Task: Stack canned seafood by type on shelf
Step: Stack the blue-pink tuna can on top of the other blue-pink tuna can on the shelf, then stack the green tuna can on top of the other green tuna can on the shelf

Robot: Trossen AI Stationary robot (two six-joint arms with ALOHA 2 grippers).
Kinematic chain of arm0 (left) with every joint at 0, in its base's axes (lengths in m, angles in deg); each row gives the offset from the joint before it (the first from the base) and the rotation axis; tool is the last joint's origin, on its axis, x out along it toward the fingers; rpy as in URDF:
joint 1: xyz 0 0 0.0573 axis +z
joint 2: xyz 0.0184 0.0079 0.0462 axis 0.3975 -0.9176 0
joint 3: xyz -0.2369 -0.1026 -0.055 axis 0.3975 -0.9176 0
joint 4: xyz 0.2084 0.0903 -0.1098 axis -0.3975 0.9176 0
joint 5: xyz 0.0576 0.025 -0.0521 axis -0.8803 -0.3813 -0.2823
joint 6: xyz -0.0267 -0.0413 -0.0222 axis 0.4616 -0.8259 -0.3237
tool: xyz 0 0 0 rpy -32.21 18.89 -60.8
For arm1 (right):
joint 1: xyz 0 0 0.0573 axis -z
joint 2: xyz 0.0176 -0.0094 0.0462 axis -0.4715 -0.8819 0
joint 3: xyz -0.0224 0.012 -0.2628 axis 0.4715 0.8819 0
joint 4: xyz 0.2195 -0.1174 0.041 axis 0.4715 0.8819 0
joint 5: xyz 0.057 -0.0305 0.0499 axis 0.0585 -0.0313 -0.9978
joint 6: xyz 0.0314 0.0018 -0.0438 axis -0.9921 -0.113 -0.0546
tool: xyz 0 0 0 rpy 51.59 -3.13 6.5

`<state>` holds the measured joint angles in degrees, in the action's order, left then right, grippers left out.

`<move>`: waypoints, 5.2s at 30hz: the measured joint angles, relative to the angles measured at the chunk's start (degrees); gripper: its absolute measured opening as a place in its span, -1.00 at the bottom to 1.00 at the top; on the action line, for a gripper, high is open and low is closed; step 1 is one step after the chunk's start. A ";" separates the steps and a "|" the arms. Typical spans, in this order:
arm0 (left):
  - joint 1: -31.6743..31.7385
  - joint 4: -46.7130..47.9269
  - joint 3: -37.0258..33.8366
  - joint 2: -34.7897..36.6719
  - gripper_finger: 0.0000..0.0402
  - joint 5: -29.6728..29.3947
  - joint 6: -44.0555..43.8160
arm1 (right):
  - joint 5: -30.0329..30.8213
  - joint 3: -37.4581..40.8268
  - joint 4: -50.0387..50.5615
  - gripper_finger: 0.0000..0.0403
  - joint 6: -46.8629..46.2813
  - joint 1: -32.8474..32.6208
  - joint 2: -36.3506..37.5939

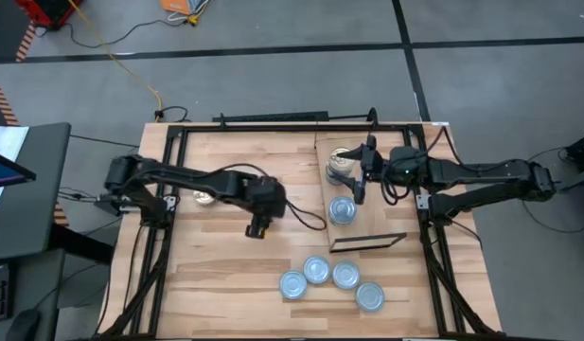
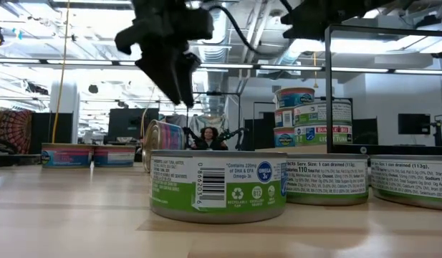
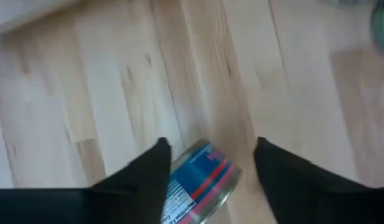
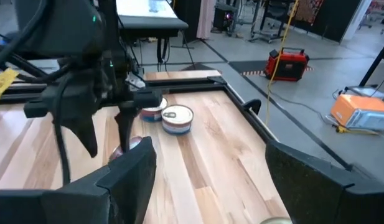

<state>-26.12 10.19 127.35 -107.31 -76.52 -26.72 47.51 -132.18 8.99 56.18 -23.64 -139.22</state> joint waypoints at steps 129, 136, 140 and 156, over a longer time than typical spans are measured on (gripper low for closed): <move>24.61 -24.96 32.66 -21.98 0.50 26.99 -28.11 | 3.53 12.24 6.45 0.62 -1.96 2.60 26.59; 22.45 -15.10 35.60 -18.52 0.48 15.49 -8.05 | 3.53 12.24 6.67 0.62 -1.96 2.60 26.59; 16.76 -12.23 31.74 -13.59 0.41 2.51 5.83 | 3.53 12.24 7.05 0.62 -1.85 2.60 26.61; -5.96 -27.52 -16.39 11.82 0.25 -4.27 -7.23 | 3.50 12.24 4.86 0.62 -2.84 0.31 26.59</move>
<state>-32.09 -17.33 110.97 -95.49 -80.80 -33.95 51.01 -119.94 13.85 53.33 -23.33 -112.63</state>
